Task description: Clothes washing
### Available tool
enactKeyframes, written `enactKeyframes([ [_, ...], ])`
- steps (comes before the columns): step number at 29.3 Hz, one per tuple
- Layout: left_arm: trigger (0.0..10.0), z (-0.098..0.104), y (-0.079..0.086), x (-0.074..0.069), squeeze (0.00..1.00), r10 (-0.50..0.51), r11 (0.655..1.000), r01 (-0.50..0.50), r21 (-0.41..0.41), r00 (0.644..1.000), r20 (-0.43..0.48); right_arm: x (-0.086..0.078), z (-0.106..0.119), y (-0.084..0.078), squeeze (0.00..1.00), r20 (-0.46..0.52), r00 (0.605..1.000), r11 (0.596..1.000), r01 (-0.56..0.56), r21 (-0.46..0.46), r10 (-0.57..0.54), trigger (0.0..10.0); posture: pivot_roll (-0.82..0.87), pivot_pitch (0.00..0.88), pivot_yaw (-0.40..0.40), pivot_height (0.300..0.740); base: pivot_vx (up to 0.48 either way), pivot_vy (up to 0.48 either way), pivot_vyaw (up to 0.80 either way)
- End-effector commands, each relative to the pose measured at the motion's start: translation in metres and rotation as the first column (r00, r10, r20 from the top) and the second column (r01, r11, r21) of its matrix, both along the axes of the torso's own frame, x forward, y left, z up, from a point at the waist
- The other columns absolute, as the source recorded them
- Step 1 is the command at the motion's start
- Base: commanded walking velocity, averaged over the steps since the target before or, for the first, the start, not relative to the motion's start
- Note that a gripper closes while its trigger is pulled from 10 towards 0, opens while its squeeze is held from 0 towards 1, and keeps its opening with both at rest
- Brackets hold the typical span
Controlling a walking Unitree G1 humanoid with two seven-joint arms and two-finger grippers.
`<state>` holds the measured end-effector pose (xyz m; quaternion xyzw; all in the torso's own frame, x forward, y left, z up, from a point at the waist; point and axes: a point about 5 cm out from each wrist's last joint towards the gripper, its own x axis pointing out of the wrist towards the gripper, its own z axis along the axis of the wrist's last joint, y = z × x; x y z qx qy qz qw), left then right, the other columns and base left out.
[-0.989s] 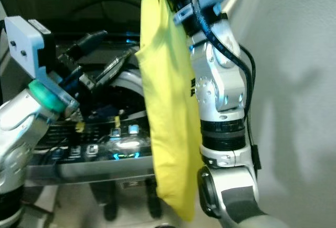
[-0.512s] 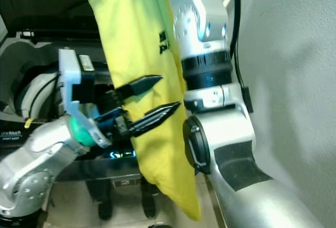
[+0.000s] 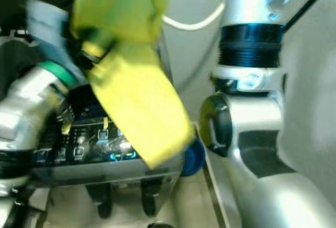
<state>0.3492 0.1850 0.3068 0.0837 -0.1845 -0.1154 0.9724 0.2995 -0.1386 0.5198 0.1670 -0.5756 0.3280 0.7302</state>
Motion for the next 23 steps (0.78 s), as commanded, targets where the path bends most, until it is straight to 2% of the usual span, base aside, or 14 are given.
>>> enactKeyframes([
  [1,10.0,0.011,0.026,0.0,0.0,0.139,0.99,-0.138,-0.014,0.988,0.065,0.005,-0.004,-0.018,0.0,-0.021,0.999,0.997,0.049,0.062,-0.047,10.0,0.05,0.0,-0.003,0.74,0.0,0.0,0.0],
  [2,10.0,0.02,0.044,-0.001,0.0,0.225,0.974,-0.226,0.008,0.969,0.1,0.01,-0.008,-0.025,0.0,-0.048,0.996,0.994,0.08,0.073,-0.076,10.0,0.05,0.0,-0.003,0.74,0.0,0.0,0.0],
  [3,10.0,0.025,0.059,-0.004,0.0,0.289,0.954,-0.296,0.042,0.949,0.125,0.03,-0.034,-0.014,0.0,-0.135,0.981,0.99,0.137,-0.033,-0.14,10.0,0.05,0.0,-0.005,0.74,0.0,0.0,0.0],
  [6,10.0,0.026,0.065,-0.006,0.0,0.314,0.944,-0.324,0.063,0.94,0.135,0.042,-0.054,-0.003,0.0,-0.187,0.966,0.98,0.16,-0.119,-0.18,10.0,0.05,0.0,-0.005,0.74,0.0,0.0,0.0],
  [8,10.0,0.01,0.054,-0.005,0.0,0.273,0.957,-0.28,0.073,0.958,0.091,0.064,-0.114,0.038,0.0,-0.295,0.923,0.928,0.138,-0.347,-0.247,10.0,0.05,0.0,-0.002,0.74,0.0,0.0,0.0],
  [9,10.0,0.01,0.054,-0.005,0.0,0.273,0.957,-0.28,0.073,0.958,0.091,0.064,-0.114,0.038,0.0,-0.295,0.923,0.928,0.138,-0.347,-0.247,10.0,0.05,0.0,-0.002,0.74,0.0,0.0,0.0],
  [11,10.0,-0.019,0.025,-0.006,0.0,0.171,0.985,-0.171,0.034,0.985,-0.004,0.067,-0.174,0.09,0.0,-0.322,0.913,0.834,0.036,-0.551,-0.252,10.0,0.05,0.0,-0.003,0.74,0.0,0.0,0.0],
  [12,10.0,-0.019,0.025,-0.006,0.0,0.171,0.985,-0.171,0.034,0.985,-0.004,0.067,-0.174,0.09,0.0,-0.322,0.913,0.834,0.036,-0.551,-0.252,10.0,0.05,0.0,-0.003,0.74,0.0,0.0,0.0],
  [13,10.0,-0.052,-0.03,-0.021,0.0,-0.072,0.996,0.076,0.037,0.993,-0.094,0.056,-0.205,0.127,0.0,-0.345,0.925,0.785,-0.095,-0.613,-0.158,10.0,0.06,0.0,-0.011,0.74,0.0,0.0,0.0],
  [16,10.0,-0.063,-0.052,-0.032,0.0,-0.179,0.982,0.185,0.041,0.976,-0.122,0.052,-0.209,0.137,0.0,-0.351,0.929,0.778,-0.13,-0.615,-0.122,10.0,0.06,0.0,-0.012,0.74,0.0,0.0,0.0],
  [18,10.0,-0.086,-0.095,-0.061,0.0,-0.4,0.909,0.415,0.045,0.897,-0.186,0.049,-0.208,0.15,0.0,-0.354,0.931,0.774,-0.16,-0.612,-0.087,10.0,0.06,0.0,-0.016,0.74,0.0,0.0,0.0],
  [19,10.0,-0.086,-0.095,-0.061,0.0,-0.4,0.909,0.415,0.045,0.897,-0.186,0.049,-0.208,0.15,0.0,-0.354,0.931,0.774,-0.16,-0.612,-0.087,10.0,0.06,0.0,-0.016,0.74,0.0,0.0,0.0],
  [20,10.0,-0.093,-0.107,-0.072,0.0,-0.468,0.872,0.487,0.051,0.859,-0.205,0.05,-0.206,0.154,0.0,-0.352,0.932,0.775,-0.161,-0.611,-0.084,10.0,0.06,0.0,-0.016,0.74,0.0,0.0,0.0],
  [23,10.0,-0.098,-0.118,-0.087,0.0,-0.546,0.82,0.569,0.062,0.81,-0.215,0.051,-0.197,0.158,0.0,-0.344,0.936,0.785,-0.155,-0.6,-0.079,10.0,0.06,0.0,-0.017,0.74,0.0,0.0,0.0],
])
